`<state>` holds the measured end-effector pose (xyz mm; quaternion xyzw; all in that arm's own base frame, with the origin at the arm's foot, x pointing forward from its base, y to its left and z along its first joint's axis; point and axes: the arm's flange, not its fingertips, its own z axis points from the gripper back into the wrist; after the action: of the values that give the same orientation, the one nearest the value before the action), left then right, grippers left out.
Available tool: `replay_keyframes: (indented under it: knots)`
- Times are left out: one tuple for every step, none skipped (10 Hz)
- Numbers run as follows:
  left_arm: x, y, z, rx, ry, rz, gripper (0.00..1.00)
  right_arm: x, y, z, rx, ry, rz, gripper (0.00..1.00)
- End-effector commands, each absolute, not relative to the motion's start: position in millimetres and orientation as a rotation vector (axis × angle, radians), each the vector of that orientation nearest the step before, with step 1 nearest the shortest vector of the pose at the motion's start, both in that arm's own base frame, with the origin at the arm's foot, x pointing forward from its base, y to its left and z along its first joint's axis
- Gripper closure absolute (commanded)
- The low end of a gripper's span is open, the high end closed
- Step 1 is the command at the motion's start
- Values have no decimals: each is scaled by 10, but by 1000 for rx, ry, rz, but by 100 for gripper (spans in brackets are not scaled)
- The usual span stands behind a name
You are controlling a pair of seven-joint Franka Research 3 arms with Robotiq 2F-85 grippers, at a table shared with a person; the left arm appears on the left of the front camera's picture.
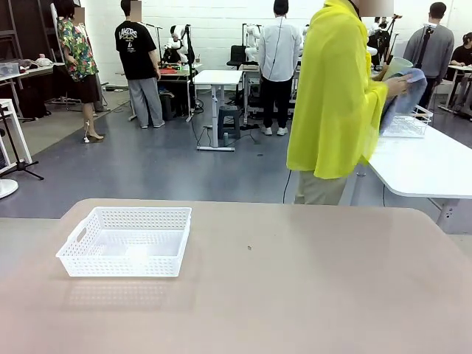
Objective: Clean and organize the cups into the basket.
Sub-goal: Pick up the Organizing basket and move it to the center of the table, then pick up the Reusable plastic cup from the right side of the table and place it inside the Organizing basket.
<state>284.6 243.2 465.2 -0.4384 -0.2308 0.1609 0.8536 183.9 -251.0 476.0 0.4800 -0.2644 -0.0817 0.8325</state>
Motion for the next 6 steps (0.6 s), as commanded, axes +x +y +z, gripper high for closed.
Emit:
replay_keyframes:
  knots:
    - [2849,2446,4636,-932,-497,334,0,1852,-2511,4740,1036,-586,-159,0]
    - [2849,2446,4636,-932,-497,334,0,1852,-2511,4740,1036,-586,-159,0]
    - [2849,2446,4636,-932,-497,334,0,1852,-2511,4740,1036,-586,-159,0]
    - [2849,2446,4636,-932,-497,334,0,1852,-2511,4740,1036,-586,-159,0]
    - [2849,2446,4636,-932,-497,334,0,1852,-2511,4740,1036,-586,-159,0]
    - [2849,2446,4636,-932,-497,334,0,1852,-2511,4740,1036,-586,-159,0]
